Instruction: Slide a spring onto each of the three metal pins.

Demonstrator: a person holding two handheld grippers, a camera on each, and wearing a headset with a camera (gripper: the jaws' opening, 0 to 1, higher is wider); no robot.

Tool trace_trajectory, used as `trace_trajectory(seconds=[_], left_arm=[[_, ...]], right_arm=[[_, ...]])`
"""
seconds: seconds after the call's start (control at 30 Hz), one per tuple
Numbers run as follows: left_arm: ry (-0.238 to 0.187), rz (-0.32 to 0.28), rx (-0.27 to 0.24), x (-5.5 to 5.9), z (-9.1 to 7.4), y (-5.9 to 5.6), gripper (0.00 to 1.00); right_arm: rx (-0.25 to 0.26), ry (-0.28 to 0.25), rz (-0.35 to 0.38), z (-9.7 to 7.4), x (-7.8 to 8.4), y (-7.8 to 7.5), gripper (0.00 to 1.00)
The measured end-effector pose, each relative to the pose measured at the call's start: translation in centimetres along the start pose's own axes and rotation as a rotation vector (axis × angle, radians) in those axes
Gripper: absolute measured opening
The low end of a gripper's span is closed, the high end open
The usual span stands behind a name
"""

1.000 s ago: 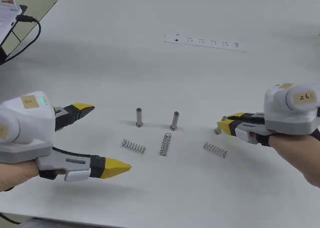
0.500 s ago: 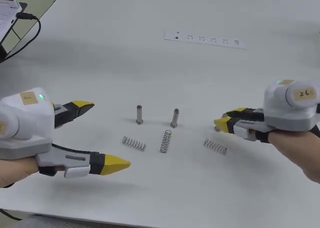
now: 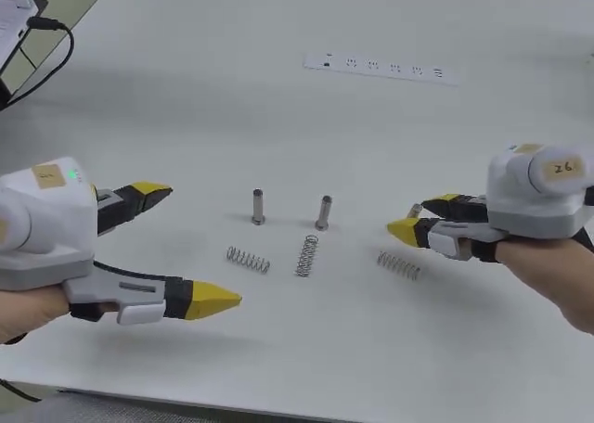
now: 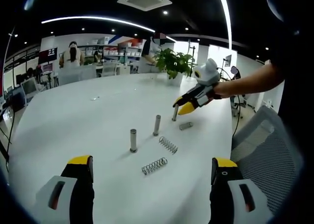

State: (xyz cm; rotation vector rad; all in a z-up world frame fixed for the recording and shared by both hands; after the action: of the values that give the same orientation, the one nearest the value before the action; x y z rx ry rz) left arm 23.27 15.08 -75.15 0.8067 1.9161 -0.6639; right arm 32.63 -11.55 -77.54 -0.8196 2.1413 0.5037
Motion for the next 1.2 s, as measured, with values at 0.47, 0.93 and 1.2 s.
trace_trajectory(seconds=[0.47, 0.93, 1.2], left_arm=[[0.0, 0.01, -0.003, -0.2, -0.1, 0.3, 0.98], [-0.012, 0.006, 0.002, -0.6, 0.1, 0.3, 0.97], [-0.009, 0.008, 0.0, -0.6, 0.1, 0.3, 0.97]], right_arm=[[0.011, -0.035, -0.017, -0.5, -0.5, 0.1, 0.53], [0.008, -0.045, -0.011, -1.3, -0.6, 0.0, 0.51], [0.012, -0.055, -0.011, -2.0, -0.9, -0.2, 0.5]])
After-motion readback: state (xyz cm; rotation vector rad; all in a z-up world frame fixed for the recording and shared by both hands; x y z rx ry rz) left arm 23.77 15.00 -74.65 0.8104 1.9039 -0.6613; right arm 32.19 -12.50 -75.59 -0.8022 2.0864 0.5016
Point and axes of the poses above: the centre of the closed fingertips' face, and the gripper's own axes: z roughly forward along the fingers, y roughly to its left, x roughly out of its underside, the point moved 5 cm from there along -z, roughly backward along the fingers, and after that the axes turned 3 degrees about x, right-handed, at the moved point
